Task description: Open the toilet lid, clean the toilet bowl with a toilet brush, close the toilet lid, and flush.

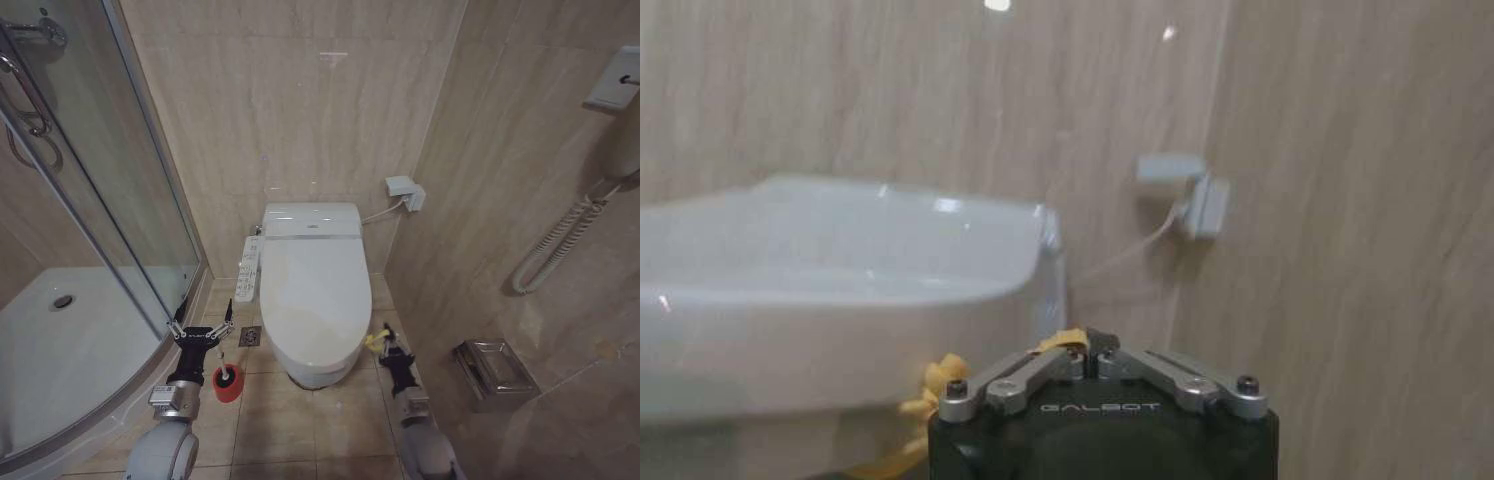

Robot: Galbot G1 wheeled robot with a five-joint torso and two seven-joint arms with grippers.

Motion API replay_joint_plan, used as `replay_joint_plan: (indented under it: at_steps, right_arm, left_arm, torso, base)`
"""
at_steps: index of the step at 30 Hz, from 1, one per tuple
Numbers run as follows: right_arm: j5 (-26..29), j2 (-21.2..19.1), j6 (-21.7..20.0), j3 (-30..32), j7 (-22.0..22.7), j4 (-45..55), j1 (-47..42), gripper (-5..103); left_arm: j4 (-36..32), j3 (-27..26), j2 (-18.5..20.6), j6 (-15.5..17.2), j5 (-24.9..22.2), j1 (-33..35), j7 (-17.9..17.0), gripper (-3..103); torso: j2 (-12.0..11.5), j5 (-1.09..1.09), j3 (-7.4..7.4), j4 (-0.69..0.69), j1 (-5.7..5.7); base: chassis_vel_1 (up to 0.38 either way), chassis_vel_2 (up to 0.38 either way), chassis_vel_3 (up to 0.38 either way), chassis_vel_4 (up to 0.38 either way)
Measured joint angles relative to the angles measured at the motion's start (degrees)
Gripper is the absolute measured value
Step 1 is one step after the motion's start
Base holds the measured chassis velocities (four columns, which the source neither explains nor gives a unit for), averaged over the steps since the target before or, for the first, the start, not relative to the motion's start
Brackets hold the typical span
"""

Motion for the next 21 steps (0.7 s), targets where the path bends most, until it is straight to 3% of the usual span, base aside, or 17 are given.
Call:
replay_joint_plan:
  at_steps: [8, 21]
  right_arm:
    - [2.3, 0.4, -5.0, 1.5, 1.9, 12.6, 0.4, 1]
    - [8.7, -4.3, -10.3, 2.6, 2.8, 9.1, 14.9, 1]
  left_arm:
    - [0.0, 0.0, 0.0, 0.0, 0.0, 0.0, 0.0, 100]
    - [0.0, 0.0, 0.0, 0.0, 0.0, 0.0, 0.0, 100]
  torso:
    - [0.0, -0.01, 0.0, 0.01, 0.0]
    - [0.0, -0.02, 0.01, 0.02, 0.0]
  base:
    - [0.0, 0.0, 0.0, 0.0]
    - [0.0, 0.0, 0.0, 0.0]
